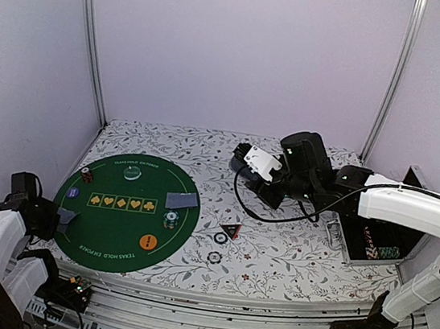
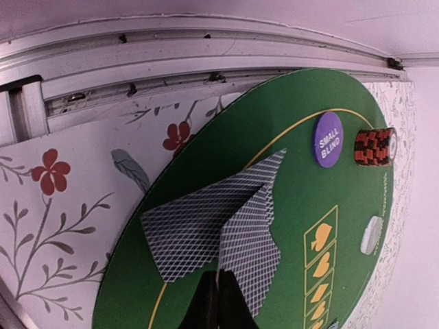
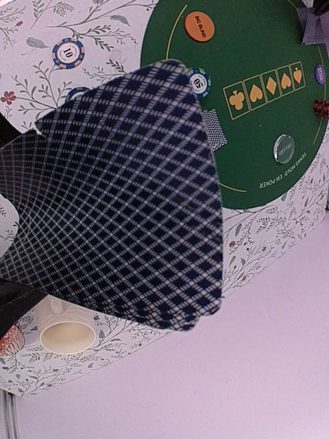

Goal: Distribute texas hold em gaming equipment
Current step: Distribute the poker card in the small blind area.

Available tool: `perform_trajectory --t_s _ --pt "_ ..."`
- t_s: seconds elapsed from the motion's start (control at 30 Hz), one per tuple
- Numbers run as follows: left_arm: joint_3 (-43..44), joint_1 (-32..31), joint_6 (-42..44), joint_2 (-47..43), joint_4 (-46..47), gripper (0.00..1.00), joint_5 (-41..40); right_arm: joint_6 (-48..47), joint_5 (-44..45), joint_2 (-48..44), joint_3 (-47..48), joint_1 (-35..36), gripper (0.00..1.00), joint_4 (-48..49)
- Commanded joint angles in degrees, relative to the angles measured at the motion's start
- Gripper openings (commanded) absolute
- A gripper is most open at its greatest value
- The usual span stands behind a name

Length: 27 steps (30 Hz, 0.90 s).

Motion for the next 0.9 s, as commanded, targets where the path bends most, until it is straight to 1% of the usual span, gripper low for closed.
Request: perform_trajectory --t_s 0.0,0.13,0.23,0.33,0.37,0.47,0.57,0.77,0.83,0.87 --pt "-2.22 0.41 -2.47 -1.18 -3.52 0.05 0.38 0.01 -0.72 -1.21 -0.12 -0.37 0.45 0.86" --pt "-2.55 0.41 -3.37 -1.27 -4.29 0.12 0.1 -0.08 -0.58 -1.4 -0.2 -0.32 0.45 0.83" --pt "-1.7 0.33 -3.61 -1.28 -5.46 0.18 -1.86 -0.15 -0.58 -1.24 -0.03 -0.37 0.45 0.76" --pt "0.31 0.19 -3.81 -1.28 -7.82 0.35 -4.63 -0.24 -0.5 -1.0 0.19 -0.39 0.45 0.55" --pt "0.89 0.13 -3.74 -1.28 -8.18 0.36 -5.17 -0.18 -0.56 -0.96 0.14 -0.35 0.45 0.57" --pt "2.33 -0.11 -3.43 -1.28 -8.18 0.39 -5.69 -0.17 -0.71 -1.02 0.13 -0.36 0.45 0.49" --pt "3.82 -0.2 -3.61 -1.36 -6.96 0.39 -4.41 -0.17 -0.49 -1.03 0.28 -0.35 0.45 0.24" --pt "9.87 -1.03 -2.11 -0.8 3.34 0.38 1.08 -0.32 -0.95 -1.24 1.05 -0.35 0.45 -0.6" --pt "13.56 -2.39 -1.49 0.33 5.6 0.38 2.28 -0.34 -1.24 -1.43 1.03 -0.32 0.46 -0.97" --pt "15.75 -3.3 -0.69 1.1 6.42 0.38 2.53 -0.34 -1.38 -1.34 2.51 -0.32 0.46 -1.2"
